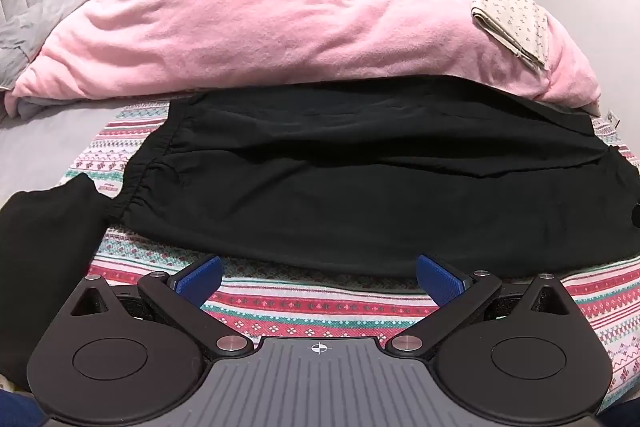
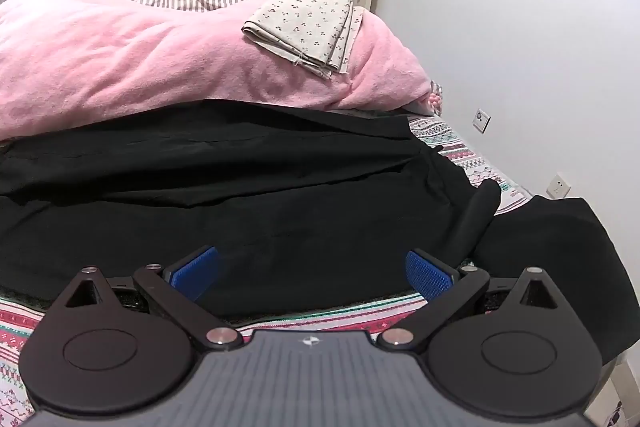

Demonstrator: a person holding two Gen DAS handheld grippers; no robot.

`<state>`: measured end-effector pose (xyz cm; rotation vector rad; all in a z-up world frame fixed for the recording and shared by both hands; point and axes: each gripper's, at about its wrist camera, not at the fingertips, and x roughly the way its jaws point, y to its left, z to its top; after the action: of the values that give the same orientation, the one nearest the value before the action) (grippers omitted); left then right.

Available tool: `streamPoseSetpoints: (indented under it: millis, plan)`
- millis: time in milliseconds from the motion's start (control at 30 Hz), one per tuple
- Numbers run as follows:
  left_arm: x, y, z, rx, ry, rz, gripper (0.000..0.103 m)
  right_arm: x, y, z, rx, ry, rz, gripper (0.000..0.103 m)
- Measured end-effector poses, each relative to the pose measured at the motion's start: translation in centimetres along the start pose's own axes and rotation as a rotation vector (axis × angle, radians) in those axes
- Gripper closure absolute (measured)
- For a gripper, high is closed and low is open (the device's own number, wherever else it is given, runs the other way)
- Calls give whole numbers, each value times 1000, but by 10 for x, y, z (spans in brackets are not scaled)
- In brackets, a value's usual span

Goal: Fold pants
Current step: 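Move both open grippers toward the black pants' elastic waistband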

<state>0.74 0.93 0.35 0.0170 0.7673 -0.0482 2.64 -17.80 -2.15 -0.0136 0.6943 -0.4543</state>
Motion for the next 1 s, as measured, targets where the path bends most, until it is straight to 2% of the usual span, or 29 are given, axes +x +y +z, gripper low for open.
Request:
streamPoseSetpoints:
  millis: [333, 500, 633, 833, 1000]
  plan:
    - [9, 6, 0, -21, 20, 2, 0, 3, -1, 1, 5, 13, -2, 37]
    - [23, 18, -2, -47, 51, 14, 0, 10, -3, -2, 5, 28, -5, 37]
    - [29, 31, -1, -69, 44, 34, 0, 22, -6, -4, 10, 60, -17, 37]
    - [43, 62, 4, -121, 87, 54, 0, 35, -3, -7, 6, 95, -3, 37]
    - [50, 105, 30, -210, 97, 81, 0, 44, 6, -6, -4, 119, 39, 37]
